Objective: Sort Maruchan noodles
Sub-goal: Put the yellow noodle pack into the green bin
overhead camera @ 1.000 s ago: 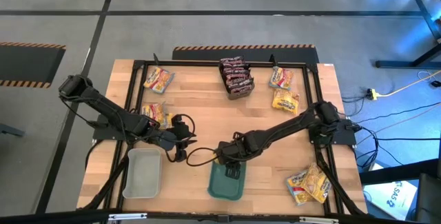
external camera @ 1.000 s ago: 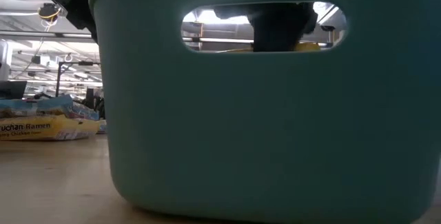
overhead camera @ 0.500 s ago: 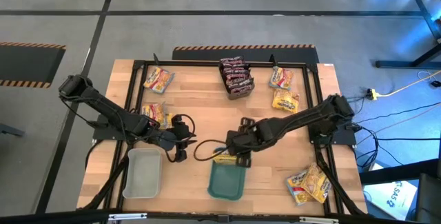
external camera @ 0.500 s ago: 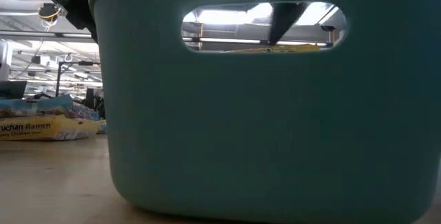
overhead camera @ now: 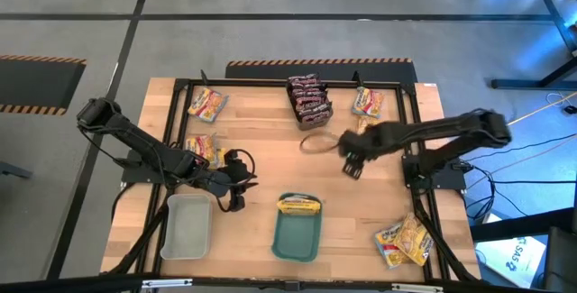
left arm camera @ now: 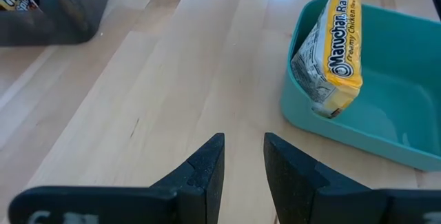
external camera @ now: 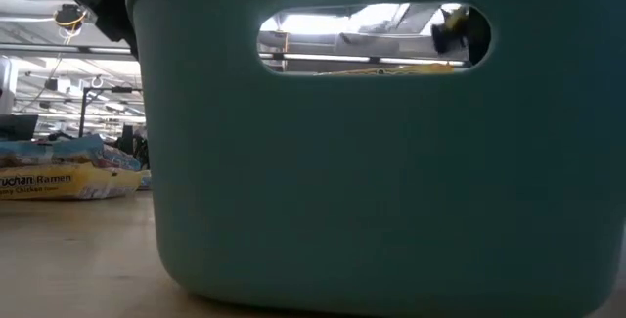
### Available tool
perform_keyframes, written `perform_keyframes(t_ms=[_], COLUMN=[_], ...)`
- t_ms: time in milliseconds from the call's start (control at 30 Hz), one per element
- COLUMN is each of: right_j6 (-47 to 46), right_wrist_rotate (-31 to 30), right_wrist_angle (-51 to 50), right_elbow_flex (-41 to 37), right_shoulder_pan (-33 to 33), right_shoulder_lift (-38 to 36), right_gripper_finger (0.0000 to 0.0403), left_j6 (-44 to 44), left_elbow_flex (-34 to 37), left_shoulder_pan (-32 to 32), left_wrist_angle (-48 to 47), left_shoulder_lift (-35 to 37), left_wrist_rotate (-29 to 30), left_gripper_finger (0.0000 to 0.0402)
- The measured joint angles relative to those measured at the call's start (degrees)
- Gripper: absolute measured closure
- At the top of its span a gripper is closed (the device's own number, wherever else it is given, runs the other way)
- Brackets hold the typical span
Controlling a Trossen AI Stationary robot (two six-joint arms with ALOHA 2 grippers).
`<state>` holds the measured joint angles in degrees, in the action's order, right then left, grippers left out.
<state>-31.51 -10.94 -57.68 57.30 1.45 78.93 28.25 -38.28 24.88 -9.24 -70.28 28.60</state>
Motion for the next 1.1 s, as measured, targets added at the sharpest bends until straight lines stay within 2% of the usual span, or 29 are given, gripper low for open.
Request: perform_keyframes(t_ms=[200, 367, 533, 667, 900, 1100], right_j6=[1.01, 6.59, 10.21, 11.32, 12.05, 16.65], right_wrist_rotate=[-0.67, 0.69, 2.86, 5.86, 6.47, 8.06], right_wrist_angle=[2.47, 7.99, 12.2, 14.34, 15.05, 15.31], right_elbow_flex=[-11.83, -17.13, -19.17, -19.17, -18.91, -18.95], right_shoulder_pan=[-16.38, -30.37, -38.91, -41.43, -41.21, -39.66], right_shoulder_lift=[-8.68, -9.32, -7.99, -6.7, -2.32, -2.29], right_gripper_finger=[0.0169, 0.0169, 0.0169, 0.0169, 0.0169, 0.0169], left_j6=[0.02, -0.12, -0.22, -0.31, -0.31, -0.31], left_elbow_flex=[0.0, 0.0, 0.0, 0.0, 0.0, 0.0], left_shoulder_pan=[0.0, 0.0, 0.0, -0.23, -0.39, -0.39], left_wrist_angle=[0.55, 1.13, 1.34, 1.56, 1.66, 1.68], left_shoulder_lift=[0.0, 0.0, 0.0, 0.0, 0.0, 0.0], left_wrist_rotate=[2.67, 4.14, 4.2, 4.22, 4.23, 4.22], left_gripper_finger=[0.0305, 0.0305, 0.0305, 0.0305, 0.0305, 0.0305])
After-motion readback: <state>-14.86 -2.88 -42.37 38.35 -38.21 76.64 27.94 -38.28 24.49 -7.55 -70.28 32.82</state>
